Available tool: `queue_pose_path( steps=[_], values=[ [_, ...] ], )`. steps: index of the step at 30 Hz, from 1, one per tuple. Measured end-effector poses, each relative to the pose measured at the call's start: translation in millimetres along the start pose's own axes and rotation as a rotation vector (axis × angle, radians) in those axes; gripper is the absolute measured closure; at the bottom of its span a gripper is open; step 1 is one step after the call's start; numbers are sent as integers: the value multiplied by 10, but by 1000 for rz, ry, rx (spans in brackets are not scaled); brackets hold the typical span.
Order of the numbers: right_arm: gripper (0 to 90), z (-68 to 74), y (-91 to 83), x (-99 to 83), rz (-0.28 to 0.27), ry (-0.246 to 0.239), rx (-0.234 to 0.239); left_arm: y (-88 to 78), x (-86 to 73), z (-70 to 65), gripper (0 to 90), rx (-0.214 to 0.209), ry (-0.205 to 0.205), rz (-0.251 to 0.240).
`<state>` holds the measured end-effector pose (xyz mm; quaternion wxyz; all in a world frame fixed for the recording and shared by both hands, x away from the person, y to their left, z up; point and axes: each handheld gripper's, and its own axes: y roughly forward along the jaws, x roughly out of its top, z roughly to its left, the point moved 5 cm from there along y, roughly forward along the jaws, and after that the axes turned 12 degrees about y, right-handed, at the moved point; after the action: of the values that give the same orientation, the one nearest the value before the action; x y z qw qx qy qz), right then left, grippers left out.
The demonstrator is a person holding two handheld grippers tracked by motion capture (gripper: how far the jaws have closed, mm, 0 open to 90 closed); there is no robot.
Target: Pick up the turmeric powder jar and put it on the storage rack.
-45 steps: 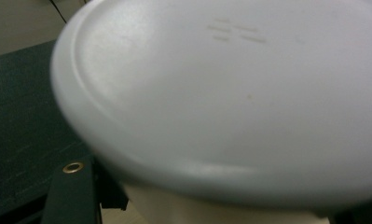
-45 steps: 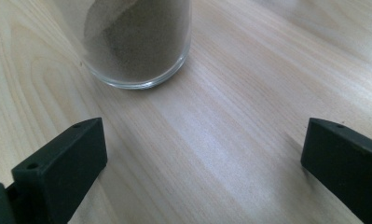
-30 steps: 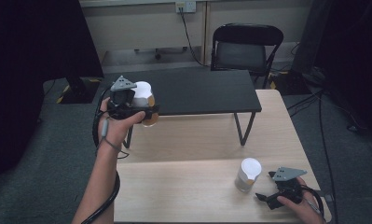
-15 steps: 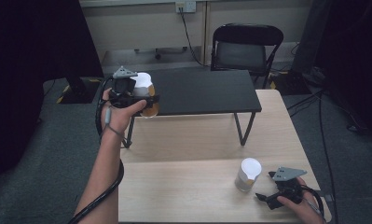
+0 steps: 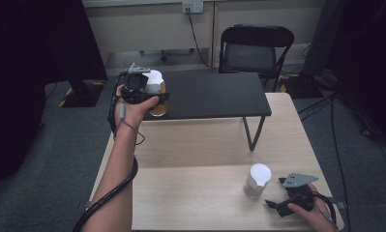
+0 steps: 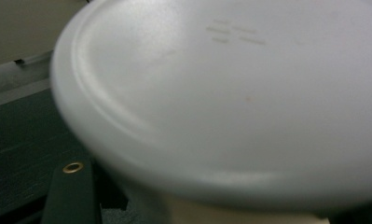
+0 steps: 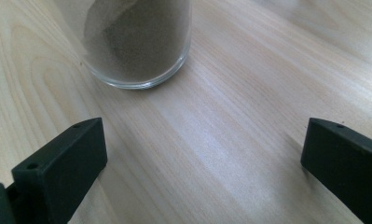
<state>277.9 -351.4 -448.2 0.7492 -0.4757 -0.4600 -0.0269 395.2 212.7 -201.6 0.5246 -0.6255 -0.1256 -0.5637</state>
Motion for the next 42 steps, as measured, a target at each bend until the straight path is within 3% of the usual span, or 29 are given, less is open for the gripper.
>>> queue_pose_path(
  steps=[14,33,39,42],
  values=[
    [0,0,0,0,0,0,0,86,22,14,307,26,16,17],
    [0,0,0,0,0,-1,0,109,-51,35,301,27,-28,-12],
    [0,0,0,0,0,0,0,126,-98,54,231,28,-54,-5],
    [0,0,0,0,0,0,0,137,-127,52,154,33,-83,-3]
  ],
)
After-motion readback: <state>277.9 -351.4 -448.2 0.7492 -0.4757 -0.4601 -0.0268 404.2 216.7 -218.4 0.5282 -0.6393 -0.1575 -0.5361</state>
